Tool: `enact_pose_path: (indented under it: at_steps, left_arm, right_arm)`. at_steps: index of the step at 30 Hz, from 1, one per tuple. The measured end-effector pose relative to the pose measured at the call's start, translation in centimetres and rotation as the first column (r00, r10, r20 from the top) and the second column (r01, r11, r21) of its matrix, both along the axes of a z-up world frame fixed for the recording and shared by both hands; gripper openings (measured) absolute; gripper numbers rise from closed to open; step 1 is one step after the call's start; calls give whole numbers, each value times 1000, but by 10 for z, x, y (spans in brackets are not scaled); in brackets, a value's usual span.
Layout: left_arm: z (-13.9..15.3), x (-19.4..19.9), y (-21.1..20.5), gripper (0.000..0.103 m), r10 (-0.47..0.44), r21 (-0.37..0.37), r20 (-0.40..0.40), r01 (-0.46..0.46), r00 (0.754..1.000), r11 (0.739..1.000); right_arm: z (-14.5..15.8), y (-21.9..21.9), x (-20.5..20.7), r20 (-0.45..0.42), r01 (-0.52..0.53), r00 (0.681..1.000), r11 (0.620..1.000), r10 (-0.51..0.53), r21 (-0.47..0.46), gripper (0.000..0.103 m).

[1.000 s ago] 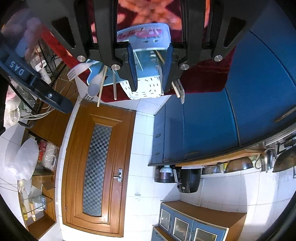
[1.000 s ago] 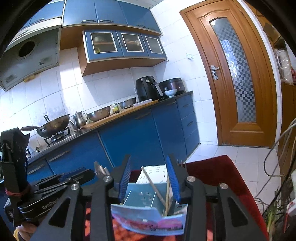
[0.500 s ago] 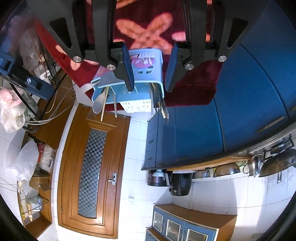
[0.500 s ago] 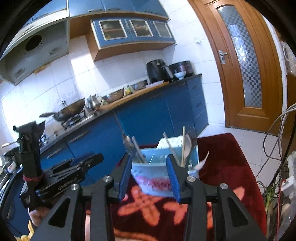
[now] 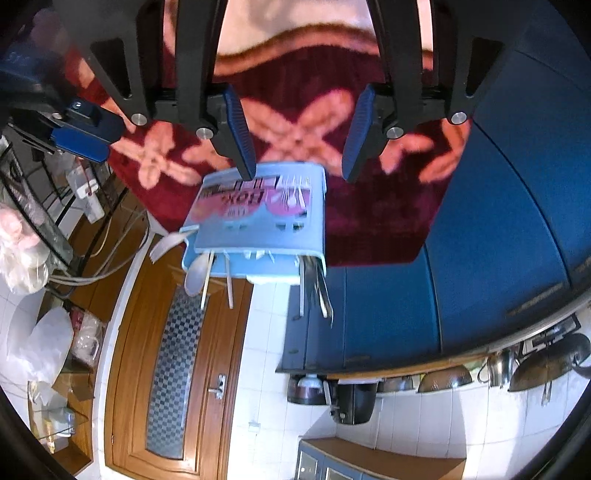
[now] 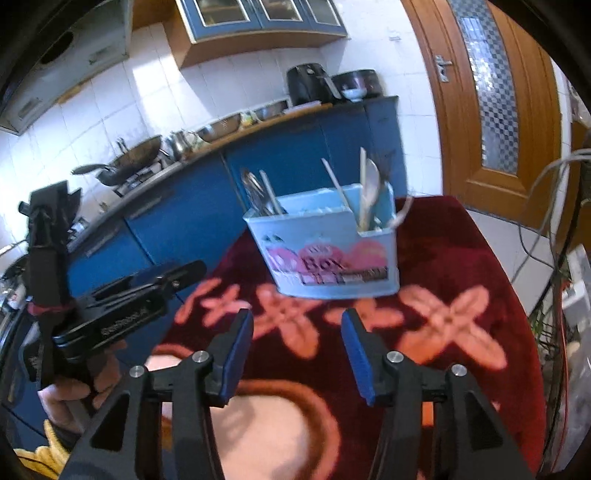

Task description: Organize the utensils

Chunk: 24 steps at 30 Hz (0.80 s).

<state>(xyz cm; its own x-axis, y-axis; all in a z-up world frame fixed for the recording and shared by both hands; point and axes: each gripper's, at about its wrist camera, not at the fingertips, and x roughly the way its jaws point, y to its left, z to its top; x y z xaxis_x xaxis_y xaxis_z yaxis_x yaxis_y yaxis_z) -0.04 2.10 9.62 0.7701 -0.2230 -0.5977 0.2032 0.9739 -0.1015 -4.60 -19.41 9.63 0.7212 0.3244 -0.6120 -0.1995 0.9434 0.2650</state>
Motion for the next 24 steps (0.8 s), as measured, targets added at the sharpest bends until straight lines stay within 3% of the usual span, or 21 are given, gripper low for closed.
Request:
enact_pose_path:
  at_steps: [5,18,24]
  left_arm:
    - [-21,8,-8,50,8,28,-13,-8,1000,1000]
    - [-69,45,-23,50,30,29,-59,-29,998,999]
    - [-80,58,-29,50,57,53,-22,-56,998,997]
  right_arm:
    - [-30,0,10,-25,40,999,998,-41,-47,71]
    - [-62,-2,45,69,131,990,985,-124,-111,84]
    - [-72,-6,62,108,189,978,975,-176,-120,84]
